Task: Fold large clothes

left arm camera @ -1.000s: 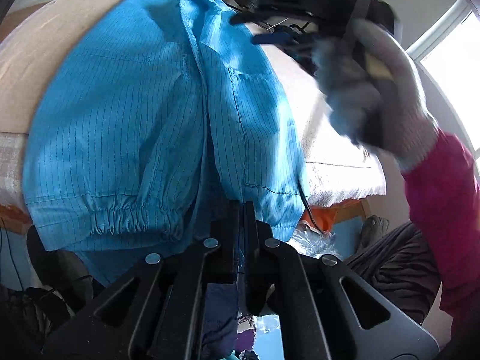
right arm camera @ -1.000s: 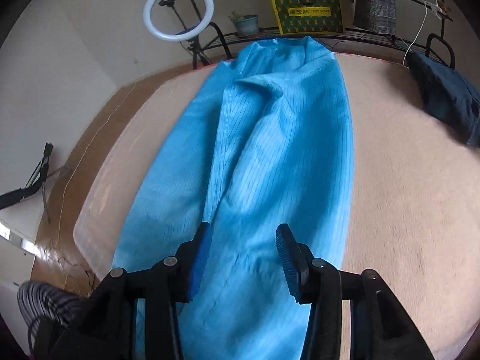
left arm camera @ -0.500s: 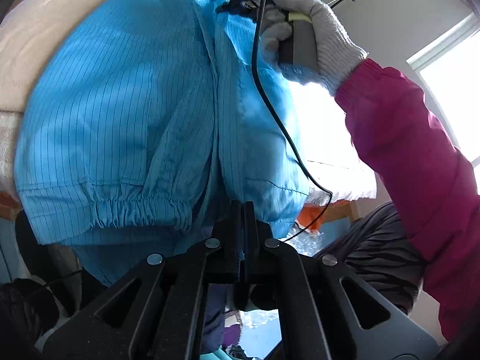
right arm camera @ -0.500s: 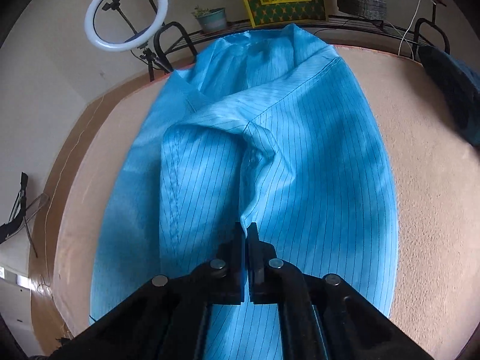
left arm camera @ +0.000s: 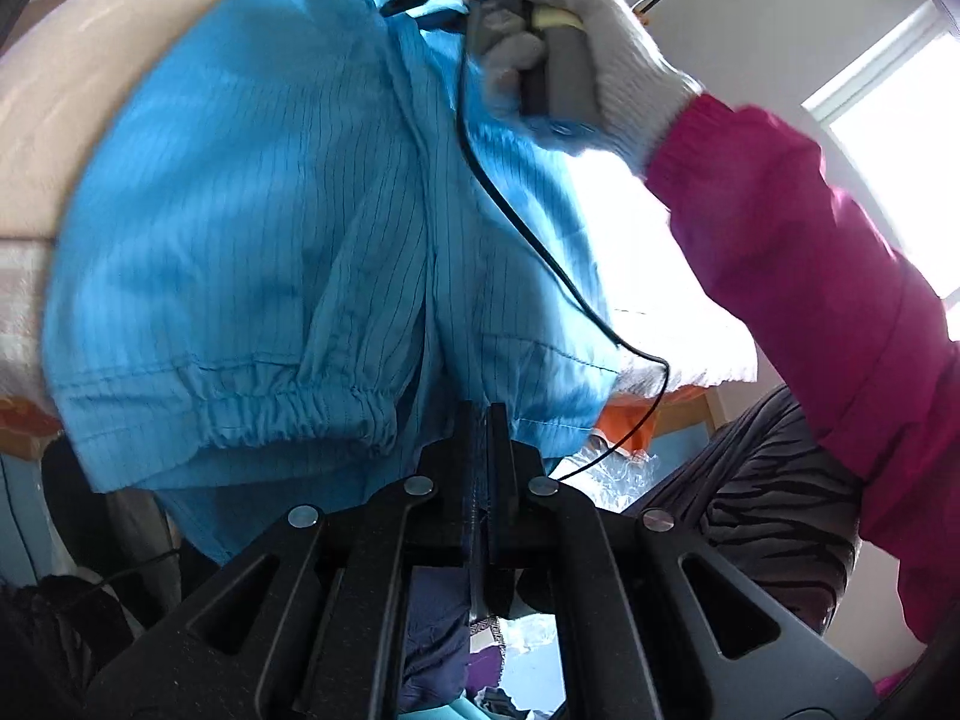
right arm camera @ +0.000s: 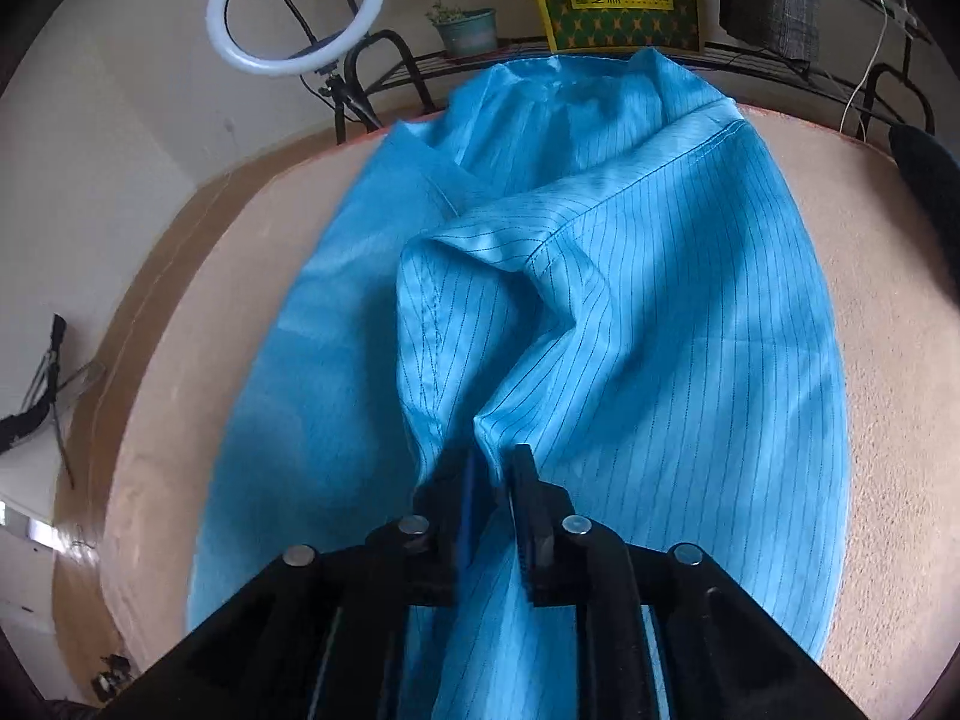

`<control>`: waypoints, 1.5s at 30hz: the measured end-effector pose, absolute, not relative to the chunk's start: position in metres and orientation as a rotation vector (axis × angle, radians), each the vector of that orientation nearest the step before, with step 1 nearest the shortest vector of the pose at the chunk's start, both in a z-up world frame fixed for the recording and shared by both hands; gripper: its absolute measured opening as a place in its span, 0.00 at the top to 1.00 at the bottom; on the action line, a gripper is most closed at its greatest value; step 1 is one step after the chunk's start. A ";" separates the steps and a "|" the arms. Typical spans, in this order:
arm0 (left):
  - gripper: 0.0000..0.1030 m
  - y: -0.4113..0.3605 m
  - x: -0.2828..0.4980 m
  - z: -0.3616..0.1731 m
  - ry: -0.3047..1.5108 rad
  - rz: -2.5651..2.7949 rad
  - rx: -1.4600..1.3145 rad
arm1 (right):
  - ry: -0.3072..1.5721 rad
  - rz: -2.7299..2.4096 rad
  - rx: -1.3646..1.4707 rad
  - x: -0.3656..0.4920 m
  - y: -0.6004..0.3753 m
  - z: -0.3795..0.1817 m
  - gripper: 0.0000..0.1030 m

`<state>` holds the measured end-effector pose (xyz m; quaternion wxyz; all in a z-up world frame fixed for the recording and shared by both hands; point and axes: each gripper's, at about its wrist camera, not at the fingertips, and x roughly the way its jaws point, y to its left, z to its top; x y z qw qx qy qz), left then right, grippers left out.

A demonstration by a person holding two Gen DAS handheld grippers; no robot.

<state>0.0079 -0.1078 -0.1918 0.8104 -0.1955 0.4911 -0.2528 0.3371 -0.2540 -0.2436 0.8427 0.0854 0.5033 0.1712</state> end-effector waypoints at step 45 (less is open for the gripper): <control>0.58 0.029 0.043 -0.221 1.182 -0.565 -0.733 | 1.260 0.783 0.478 0.073 -0.378 -0.307 0.53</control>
